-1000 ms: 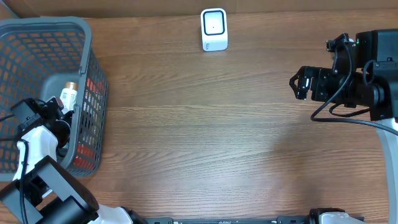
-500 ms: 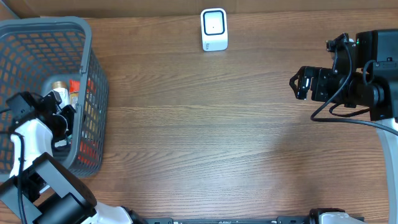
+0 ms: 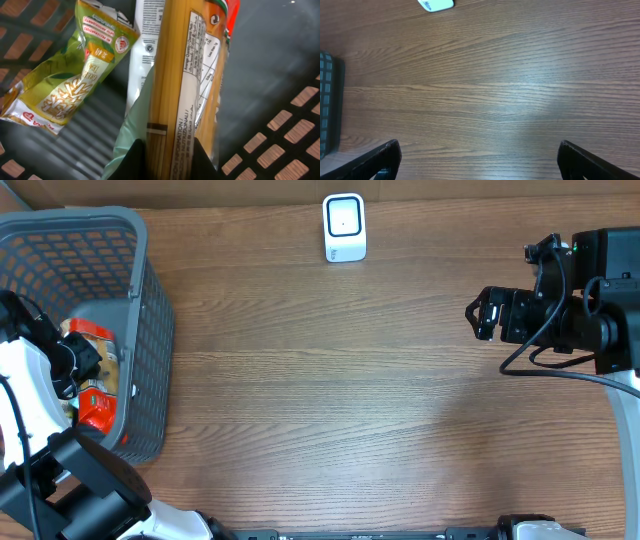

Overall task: Scan the item barcode
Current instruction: 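Lower the left gripper into the basket and grasp the green wet-wipe pack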

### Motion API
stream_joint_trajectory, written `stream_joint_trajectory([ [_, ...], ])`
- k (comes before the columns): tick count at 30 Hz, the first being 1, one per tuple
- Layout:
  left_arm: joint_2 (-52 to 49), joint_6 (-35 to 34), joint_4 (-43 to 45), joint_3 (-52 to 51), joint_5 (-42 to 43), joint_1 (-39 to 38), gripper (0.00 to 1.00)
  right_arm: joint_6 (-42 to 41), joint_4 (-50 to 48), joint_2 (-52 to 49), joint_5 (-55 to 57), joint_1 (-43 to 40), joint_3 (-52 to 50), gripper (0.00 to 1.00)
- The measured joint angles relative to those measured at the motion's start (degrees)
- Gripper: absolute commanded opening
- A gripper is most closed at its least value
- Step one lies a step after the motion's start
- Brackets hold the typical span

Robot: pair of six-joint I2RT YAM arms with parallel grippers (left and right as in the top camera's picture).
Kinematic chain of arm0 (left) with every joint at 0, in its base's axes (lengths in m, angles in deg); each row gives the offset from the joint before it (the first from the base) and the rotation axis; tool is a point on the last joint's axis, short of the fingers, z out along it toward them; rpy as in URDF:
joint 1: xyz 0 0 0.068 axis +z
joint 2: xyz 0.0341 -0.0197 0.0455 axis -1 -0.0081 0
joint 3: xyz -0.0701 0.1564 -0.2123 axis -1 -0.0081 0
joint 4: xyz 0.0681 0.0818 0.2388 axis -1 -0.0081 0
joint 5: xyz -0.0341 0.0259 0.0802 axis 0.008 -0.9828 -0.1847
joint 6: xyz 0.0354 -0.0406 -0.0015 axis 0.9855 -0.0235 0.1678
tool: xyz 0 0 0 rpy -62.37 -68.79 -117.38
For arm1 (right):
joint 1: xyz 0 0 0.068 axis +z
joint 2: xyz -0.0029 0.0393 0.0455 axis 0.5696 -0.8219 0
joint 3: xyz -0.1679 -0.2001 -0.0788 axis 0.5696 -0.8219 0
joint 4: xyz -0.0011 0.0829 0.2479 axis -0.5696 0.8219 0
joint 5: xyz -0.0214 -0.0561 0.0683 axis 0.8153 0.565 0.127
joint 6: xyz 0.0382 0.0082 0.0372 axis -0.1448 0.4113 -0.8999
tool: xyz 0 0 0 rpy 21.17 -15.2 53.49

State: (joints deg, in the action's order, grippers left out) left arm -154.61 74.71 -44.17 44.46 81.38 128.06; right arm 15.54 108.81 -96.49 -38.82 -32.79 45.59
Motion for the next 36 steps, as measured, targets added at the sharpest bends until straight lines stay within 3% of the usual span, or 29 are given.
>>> stream_joint_trajectory([
  [4, 0.0, -1.0, 0.1, -0.1, -0.7, -0.4, 0.04, 0.0, 0.0, 0.0, 0.0, 0.0, 0.0, 1.00],
  [7, 0.0, -1.5, 0.6, -0.6, -0.6, -0.5, 0.24, 0.0, -0.1, 0.0, 0.0, 0.0, 0.0, 1.00],
  [10, 0.0, -2.4, 1.8, -2.0, -1.9, -0.5, 0.31, 0.0, -0.1, 0.0, 0.0, 0.0, 0.0, 1.00],
  [24, 0.0, -3.7, 15.0, -15.4, -5.1, 0.2, 0.42, 0.0, -1.1, 0.0, 0.0, 0.0, 0.0, 1.00],
  [36, 0.0, -3.5, 15.5, -15.9, -2.1, 0.2, 0.56, 0.0, -1.0, 0.0, 0.0, 0.0, 0.0, 1.00],
])
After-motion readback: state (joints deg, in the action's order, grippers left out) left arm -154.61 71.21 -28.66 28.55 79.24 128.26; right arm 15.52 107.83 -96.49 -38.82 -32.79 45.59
